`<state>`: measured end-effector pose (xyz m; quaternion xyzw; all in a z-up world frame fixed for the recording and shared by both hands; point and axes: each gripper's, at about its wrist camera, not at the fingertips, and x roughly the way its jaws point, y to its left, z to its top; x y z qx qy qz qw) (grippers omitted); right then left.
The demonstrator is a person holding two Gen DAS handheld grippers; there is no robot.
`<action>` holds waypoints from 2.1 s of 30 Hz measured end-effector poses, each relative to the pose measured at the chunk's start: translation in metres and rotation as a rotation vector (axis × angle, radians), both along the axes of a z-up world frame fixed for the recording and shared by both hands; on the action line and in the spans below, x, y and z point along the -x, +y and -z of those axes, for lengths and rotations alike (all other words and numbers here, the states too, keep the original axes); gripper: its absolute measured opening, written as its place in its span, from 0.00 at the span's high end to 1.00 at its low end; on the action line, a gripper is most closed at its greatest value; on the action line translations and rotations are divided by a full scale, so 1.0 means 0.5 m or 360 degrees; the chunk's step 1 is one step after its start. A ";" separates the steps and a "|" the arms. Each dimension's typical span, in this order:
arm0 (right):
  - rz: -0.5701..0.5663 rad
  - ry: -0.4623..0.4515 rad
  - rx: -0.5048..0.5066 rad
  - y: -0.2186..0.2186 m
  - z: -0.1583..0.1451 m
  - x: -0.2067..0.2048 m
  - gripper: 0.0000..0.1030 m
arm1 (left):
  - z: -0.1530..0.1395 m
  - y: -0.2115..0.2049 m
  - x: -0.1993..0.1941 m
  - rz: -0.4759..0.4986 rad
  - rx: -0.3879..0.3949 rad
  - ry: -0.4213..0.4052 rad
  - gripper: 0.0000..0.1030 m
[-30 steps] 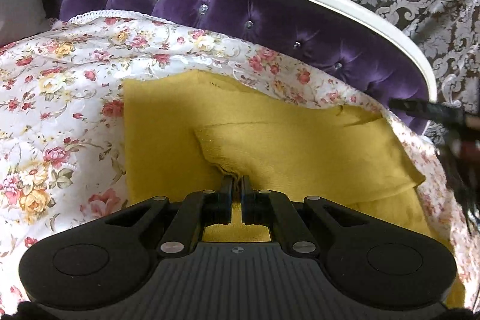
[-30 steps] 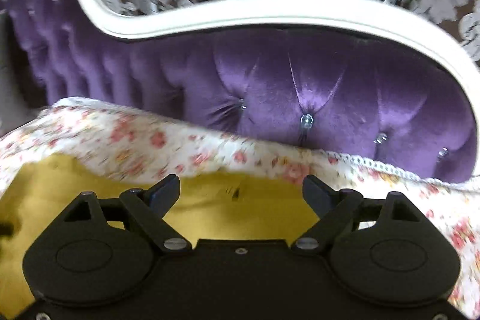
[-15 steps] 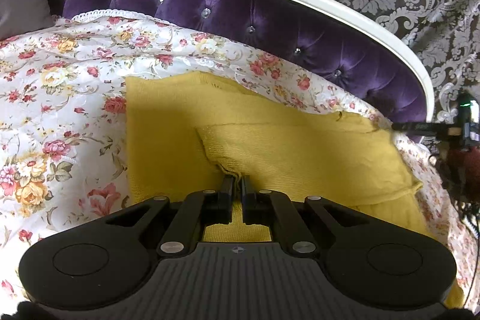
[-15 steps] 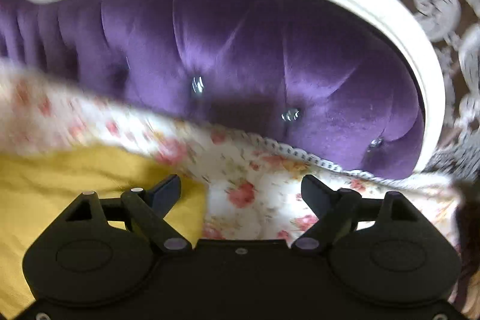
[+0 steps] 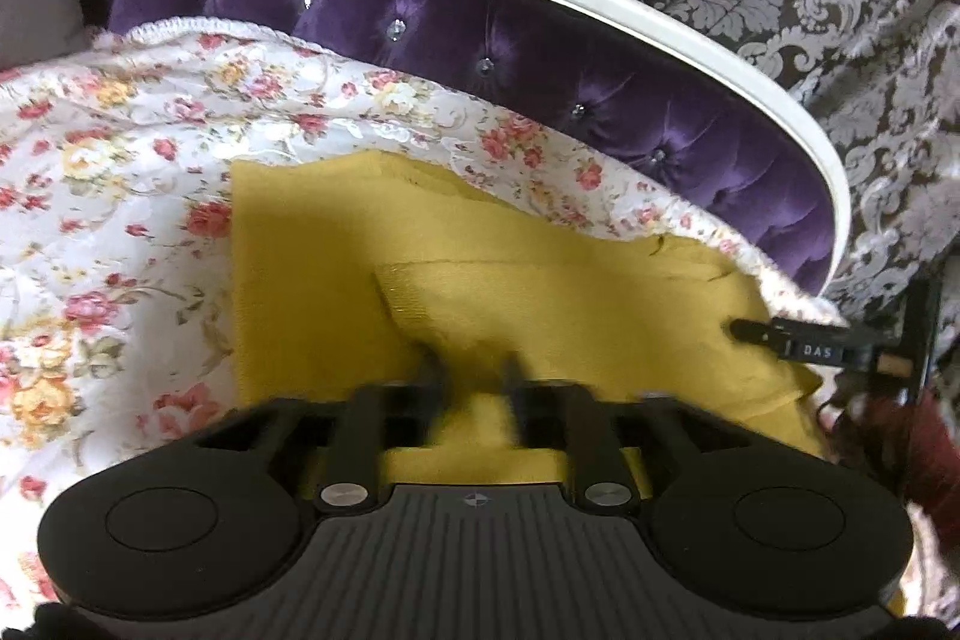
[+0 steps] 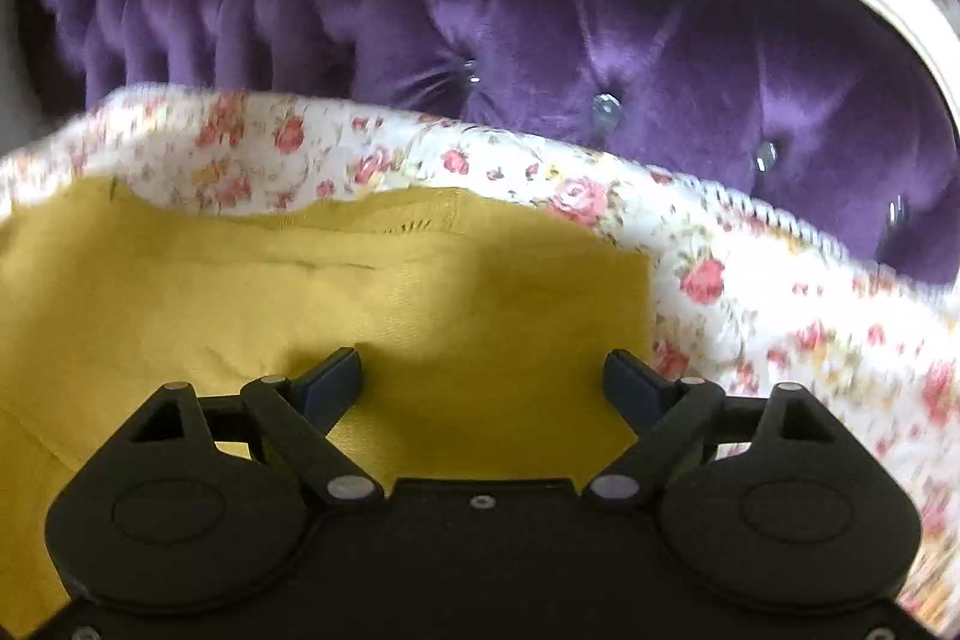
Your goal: Fold small clothes
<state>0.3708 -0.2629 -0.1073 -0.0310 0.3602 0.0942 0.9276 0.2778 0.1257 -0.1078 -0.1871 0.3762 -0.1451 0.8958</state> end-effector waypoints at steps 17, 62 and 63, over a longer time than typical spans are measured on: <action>0.0018 -0.0207 -0.0096 -0.020 -0.059 0.177 0.14 | -0.115 -0.017 -0.018 -0.0070 -0.0094 -0.0260 0.97; 0.0161 -0.0023 -0.0617 -0.145 0.006 0.675 0.42 | -0.035 -0.024 0.555 -0.0016 -0.0127 0.0105 0.08; 0.0143 -0.0014 -0.0609 -0.141 0.007 0.675 0.50 | -0.035 -0.030 0.554 -0.0001 -0.0137 0.0100 0.08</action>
